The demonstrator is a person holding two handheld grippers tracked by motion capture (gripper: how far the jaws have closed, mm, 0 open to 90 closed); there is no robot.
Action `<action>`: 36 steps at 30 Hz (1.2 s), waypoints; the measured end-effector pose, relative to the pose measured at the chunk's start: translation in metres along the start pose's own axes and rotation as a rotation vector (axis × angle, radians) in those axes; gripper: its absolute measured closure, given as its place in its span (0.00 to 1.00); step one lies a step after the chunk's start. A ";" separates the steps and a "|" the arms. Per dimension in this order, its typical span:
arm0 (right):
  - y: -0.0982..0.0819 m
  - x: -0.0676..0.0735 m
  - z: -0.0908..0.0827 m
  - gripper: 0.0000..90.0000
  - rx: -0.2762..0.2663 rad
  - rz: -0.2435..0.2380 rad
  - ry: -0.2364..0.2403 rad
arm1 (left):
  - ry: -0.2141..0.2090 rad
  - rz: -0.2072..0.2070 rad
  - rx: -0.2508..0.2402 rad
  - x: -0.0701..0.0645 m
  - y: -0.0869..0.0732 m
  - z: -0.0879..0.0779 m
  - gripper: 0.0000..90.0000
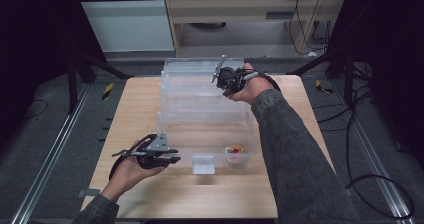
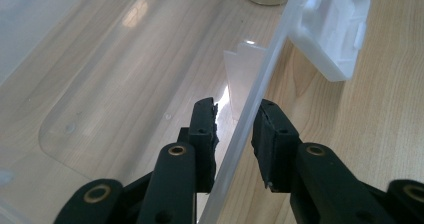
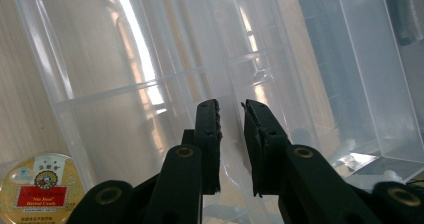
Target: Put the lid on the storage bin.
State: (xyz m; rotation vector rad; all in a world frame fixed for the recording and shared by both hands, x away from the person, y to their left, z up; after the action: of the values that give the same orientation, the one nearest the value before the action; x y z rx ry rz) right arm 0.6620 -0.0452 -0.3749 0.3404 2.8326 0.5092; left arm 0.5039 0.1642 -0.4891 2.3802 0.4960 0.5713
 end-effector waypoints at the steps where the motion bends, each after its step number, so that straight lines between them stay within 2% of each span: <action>1: 0.000 0.001 0.000 0.86 0.001 0.002 0.002 | 0.002 0.000 -0.003 0.000 0.001 0.000 0.79; 3: 0.001 0.001 -0.001 0.87 0.002 -0.001 0.003 | 0.015 0.013 -0.010 -0.001 0.002 0.000 0.79; 9: 0.001 0.003 -0.002 0.89 0.009 -0.006 0.017 | -0.002 -0.044 0.000 -0.001 0.002 0.000 0.79; 13: 0.001 0.004 -0.003 0.90 0.013 -0.015 0.023 | -0.001 -0.056 0.006 0.000 0.003 0.000 0.79; 22: 0.001 0.009 -0.007 0.92 0.009 -0.015 0.035 | -0.003 -0.064 0.009 0.000 0.003 0.000 0.79; 36: -0.002 0.031 -0.019 0.92 -0.027 -0.039 0.021 | -0.005 -0.062 0.003 0.000 0.003 0.000 0.79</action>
State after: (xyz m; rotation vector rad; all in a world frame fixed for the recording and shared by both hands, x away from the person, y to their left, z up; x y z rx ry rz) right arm 0.6268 -0.0441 -0.3642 0.2765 2.8433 0.5457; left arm 0.5043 0.1619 -0.4876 2.3596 0.5668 0.5373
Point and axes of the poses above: each handheld gripper's, and its own axes: z roughly forward along the jaws, y roughly out of its top, x roughly to its left, the point moved 8 cm from there along z, roughly forward along the jaws, and after that the axes turned 12 degrees about y, right-handed, at the moved point
